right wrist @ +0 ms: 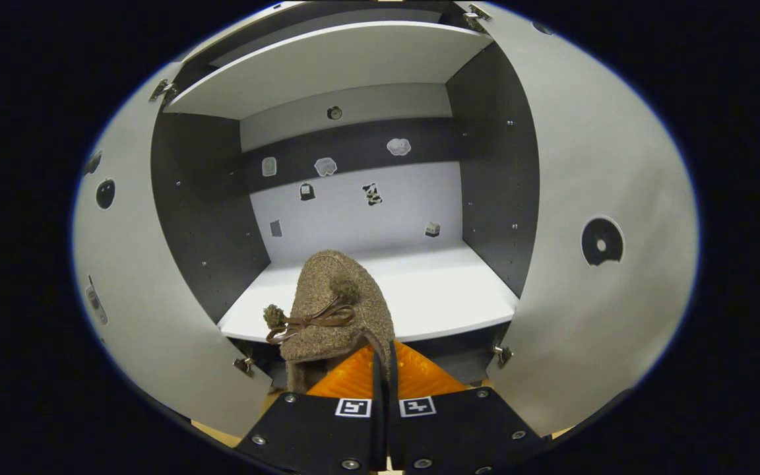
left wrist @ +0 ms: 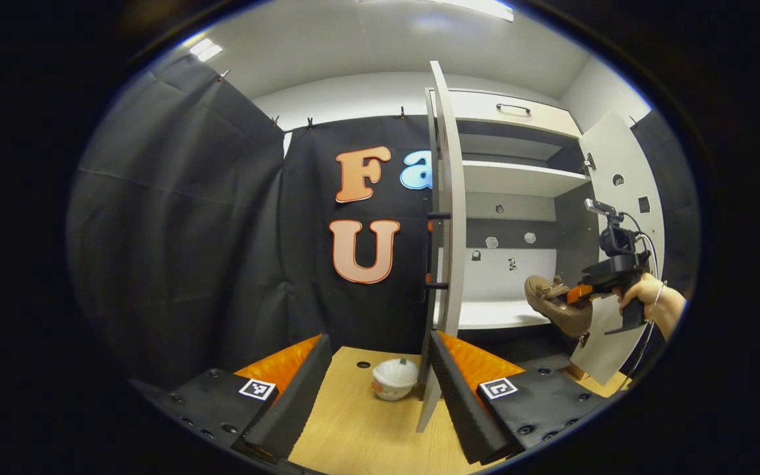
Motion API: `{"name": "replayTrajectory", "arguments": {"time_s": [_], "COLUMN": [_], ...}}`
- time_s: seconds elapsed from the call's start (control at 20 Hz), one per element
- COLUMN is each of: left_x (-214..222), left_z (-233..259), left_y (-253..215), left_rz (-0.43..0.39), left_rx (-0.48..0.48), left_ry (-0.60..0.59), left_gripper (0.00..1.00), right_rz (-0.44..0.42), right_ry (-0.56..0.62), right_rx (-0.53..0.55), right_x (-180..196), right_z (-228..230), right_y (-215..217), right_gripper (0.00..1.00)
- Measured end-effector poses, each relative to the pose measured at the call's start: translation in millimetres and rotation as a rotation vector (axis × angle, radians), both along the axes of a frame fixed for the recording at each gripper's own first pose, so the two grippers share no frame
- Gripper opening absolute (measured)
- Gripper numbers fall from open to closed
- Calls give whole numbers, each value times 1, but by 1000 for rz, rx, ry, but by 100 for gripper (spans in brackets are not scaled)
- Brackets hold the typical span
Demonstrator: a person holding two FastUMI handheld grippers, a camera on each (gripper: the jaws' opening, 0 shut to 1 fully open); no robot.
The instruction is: Grab one shoe with the right hand and put it into the shoe cabinet, grab the other shoe with the left hand and put it into the shoe cabinet; then close the right door with the right hand and the left door with the left hand.
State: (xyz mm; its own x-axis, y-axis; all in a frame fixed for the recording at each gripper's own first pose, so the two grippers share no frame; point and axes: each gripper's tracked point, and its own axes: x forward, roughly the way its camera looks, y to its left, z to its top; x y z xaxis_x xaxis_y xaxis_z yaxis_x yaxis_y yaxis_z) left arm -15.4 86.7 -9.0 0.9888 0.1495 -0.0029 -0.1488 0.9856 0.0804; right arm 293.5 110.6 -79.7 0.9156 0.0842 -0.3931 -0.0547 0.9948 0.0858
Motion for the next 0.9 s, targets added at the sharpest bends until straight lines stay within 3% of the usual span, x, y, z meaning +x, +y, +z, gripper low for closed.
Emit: {"name": "replayTrajectory", "arguments": {"time_s": [0.2,0.35,0.6,0.85,0.9], "left_x": [6,9,8,7,8], "left_z": [-1,0,-4,-11,-16], "left_y": [6,11,14,13,11], "left_rz": [21,42,74,75,62], "left_rx": [1,8,18,-21,-31], "left_ry": [-4,5,34,50,60], "left_gripper": [96,96,96,96,96], "right_rz": [-37,-79,-99,-63,-50], "right_ry": [-29,1,43,-60,-82], "right_rx": [-11,4,0,-3,-7], "right_x": [63,106,144,117,105], "right_z": [16,-1,-29,7,14], "right_y": [-3,-6,-13,-9,-8], "right_gripper": [1,1,5,40,39]}}
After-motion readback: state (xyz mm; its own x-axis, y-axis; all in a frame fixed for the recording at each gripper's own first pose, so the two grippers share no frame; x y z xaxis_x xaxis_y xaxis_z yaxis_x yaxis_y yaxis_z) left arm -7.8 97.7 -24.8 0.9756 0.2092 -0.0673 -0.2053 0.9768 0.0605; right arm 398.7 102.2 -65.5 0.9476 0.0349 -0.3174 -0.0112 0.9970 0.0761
